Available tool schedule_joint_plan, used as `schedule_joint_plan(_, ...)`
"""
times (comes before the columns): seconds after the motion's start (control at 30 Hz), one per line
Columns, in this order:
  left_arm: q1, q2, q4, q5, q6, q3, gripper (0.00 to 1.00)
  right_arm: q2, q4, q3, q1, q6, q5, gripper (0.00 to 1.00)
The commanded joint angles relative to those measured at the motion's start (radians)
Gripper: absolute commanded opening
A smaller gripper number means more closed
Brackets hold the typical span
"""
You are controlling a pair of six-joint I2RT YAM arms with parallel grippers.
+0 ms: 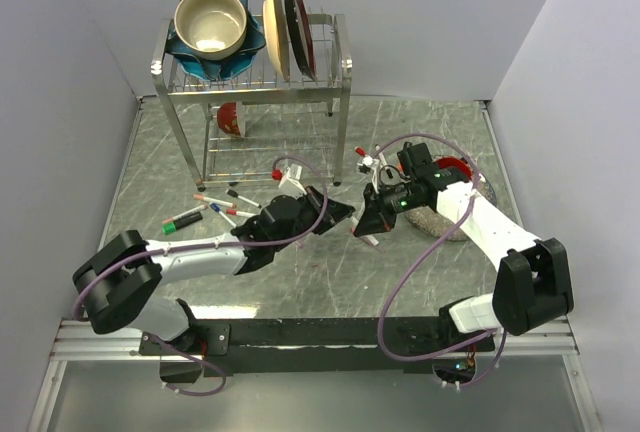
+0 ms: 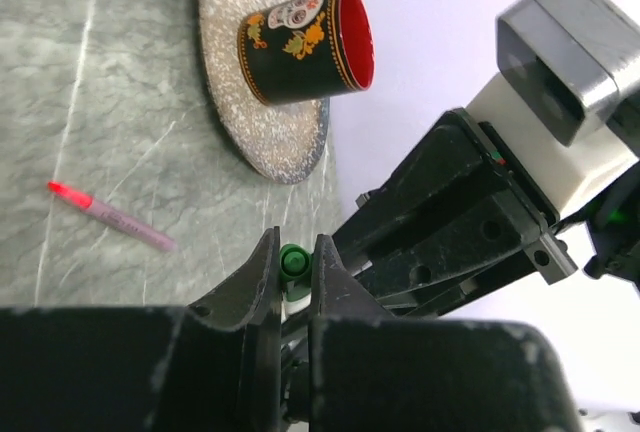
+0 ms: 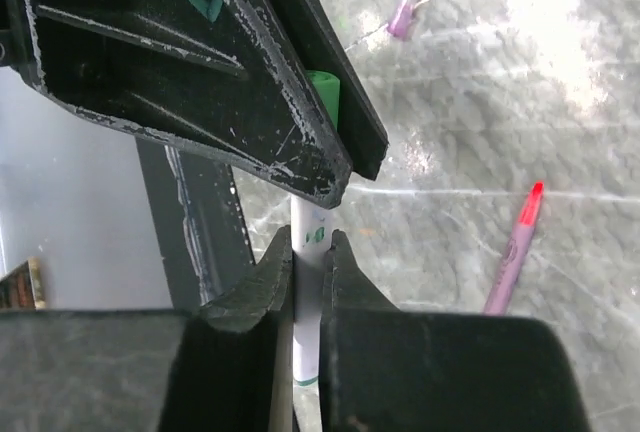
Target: Open the pen caps
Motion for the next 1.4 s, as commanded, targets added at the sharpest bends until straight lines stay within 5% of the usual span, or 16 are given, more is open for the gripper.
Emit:
schedule_joint_plan(0.0, 0.048, -0.179, -0.098, -0.272, -0.059, -0.068, 0.01, -0.009, -0.013, -0.001, 0.028, -0.033, -0.005, 0.00)
schedule_joint_plan(0.17, 0.091, -0.479, -0.315, -0.570, -0.174, -0.164, 0.01, 0.023, -0.074, 0.017, 0.070, -0.098, 0.015, 0.00)
schedule_joint_plan(0.27, 0.104, -0.581, -0.374, -0.594, -0.199, -0.211, 0.01, 0.029, -0.071, 0.016, 0.094, -0.106, 0.054, 0.00)
schedule_joint_plan(0.37, 0.126, -0.628, -0.379, -0.521, -0.157, -0.260, 0.01, 0.023, 0.002, -0.007, 0.102, -0.037, 0.155, 0.00)
schedule_joint_plan(0.5, 0.126, -0.638, -0.500, -0.334, -0.093, -0.280, 0.01, 0.030, 0.180, -0.064, 0.101, 0.110, 0.550, 0.00)
schedule_joint_plan(0.8, 0.126, -0.739, -0.581, -0.214, -0.071, -0.461, 0.03, 0.139, 0.212, -0.058, 0.096, 0.144, 0.751, 0.12)
schedule_joint_plan(1.37, 0.134, -0.392, -0.258, -0.152, -0.059, -0.509, 0.13, 0.245, 0.159, -0.019, 0.078, 0.128, 0.659, 0.31)
